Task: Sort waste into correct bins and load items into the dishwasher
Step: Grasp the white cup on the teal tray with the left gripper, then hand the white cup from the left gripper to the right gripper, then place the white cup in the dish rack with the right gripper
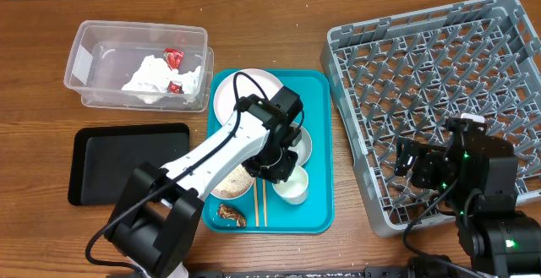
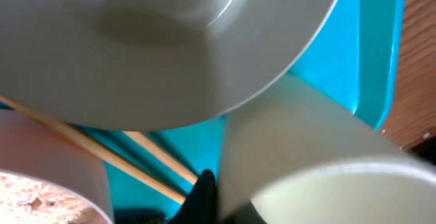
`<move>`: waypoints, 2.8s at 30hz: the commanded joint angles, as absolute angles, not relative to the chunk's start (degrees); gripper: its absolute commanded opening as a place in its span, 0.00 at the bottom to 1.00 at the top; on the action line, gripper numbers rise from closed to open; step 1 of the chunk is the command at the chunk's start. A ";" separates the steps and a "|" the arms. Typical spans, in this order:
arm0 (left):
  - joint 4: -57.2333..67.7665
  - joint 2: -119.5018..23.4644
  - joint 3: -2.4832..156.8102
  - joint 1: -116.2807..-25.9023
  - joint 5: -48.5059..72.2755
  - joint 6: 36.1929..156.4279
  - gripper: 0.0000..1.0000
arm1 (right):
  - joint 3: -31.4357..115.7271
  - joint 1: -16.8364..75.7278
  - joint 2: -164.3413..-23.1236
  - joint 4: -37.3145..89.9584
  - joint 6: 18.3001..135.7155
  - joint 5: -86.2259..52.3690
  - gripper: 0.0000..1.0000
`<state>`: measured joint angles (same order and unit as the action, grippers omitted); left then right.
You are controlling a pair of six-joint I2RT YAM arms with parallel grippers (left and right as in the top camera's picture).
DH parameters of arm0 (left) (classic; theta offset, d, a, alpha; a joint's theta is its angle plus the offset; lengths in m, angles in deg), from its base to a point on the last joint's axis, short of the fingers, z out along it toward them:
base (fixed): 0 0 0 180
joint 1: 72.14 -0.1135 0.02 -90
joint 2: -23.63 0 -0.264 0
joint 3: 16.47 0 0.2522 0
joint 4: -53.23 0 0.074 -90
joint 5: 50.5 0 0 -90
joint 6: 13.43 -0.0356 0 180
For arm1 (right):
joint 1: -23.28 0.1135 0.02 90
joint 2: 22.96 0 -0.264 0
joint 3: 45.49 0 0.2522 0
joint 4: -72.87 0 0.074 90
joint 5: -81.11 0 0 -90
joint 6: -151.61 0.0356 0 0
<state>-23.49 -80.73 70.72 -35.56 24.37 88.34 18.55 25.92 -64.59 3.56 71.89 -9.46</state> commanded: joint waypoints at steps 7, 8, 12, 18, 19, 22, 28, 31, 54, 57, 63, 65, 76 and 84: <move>-30.81 -78.76 76.75 -39.30 14.03 79.67 0.04 | 19.78 25.87 -64.08 2.60 71.92 -5.60 1.00; -31.88 -78.21 78.15 -40.59 11.51 77.96 0.04 | 19.78 25.87 -64.13 2.09 72.05 -3.52 1.00; -31.77 -76.55 82.47 -46.82 0.06 73.87 0.04 | 19.78 25.76 -64.89 2.55 78.10 4.50 1.00; -16.47 -76.97 83.70 -57.42 -27.87 79.27 0.04 | 19.78 25.78 -70.66 13.07 71.04 -26.49 1.00; -14.00 -77.27 83.70 -58.43 -31.11 81.37 0.04 | 19.78 25.78 -72.06 14.99 68.35 -36.04 1.00; -10.92 -77.82 83.70 -59.58 -33.64 84.63 0.04 | 19.78 25.78 -76.06 20.69 64.42 -58.03 1.00; -11.01 -77.95 83.70 -59.08 -36.70 84.54 0.04 | 19.78 25.78 -84.21 29.46 64.20 -73.64 1.00; -10.77 -77.95 83.70 -58.53 -36.79 84.56 0.04 | 19.78 25.78 -87.73 32.30 62.80 -78.97 1.00; -8.89 -77.95 83.70 -51.32 -31.85 89.83 0.04 | 19.78 25.83 -93.81 45.30 63.11 -90.20 0.69; -8.47 -77.95 83.70 -51.32 -31.81 90.40 0.04 | 19.78 25.83 -93.81 45.30 63.11 -90.16 0.60; -8.71 -77.95 83.70 -51.32 -25.60 90.40 0.25 | 19.78 25.83 -93.81 45.26 63.13 -89.77 0.40; -9.48 -77.95 83.70 -51.32 -19.81 90.94 0.42 | 19.78 25.83 -93.81 43.64 64.11 -86.42 0.31; -20.80 -77.45 83.72 -54.60 15.03 92.47 0.57 | 22.99 23.05 -93.02 24.04 67.85 -47.74 0.15; -25.19 -75.29 83.72 -56.44 29.79 92.41 0.58 | 39.69 10.42 -93.37 6.75 70.91 -24.57 0.06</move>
<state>-24.80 -77.84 82.85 -56.26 20.17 91.75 33.35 14.83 -94.07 9.15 68.94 -38.12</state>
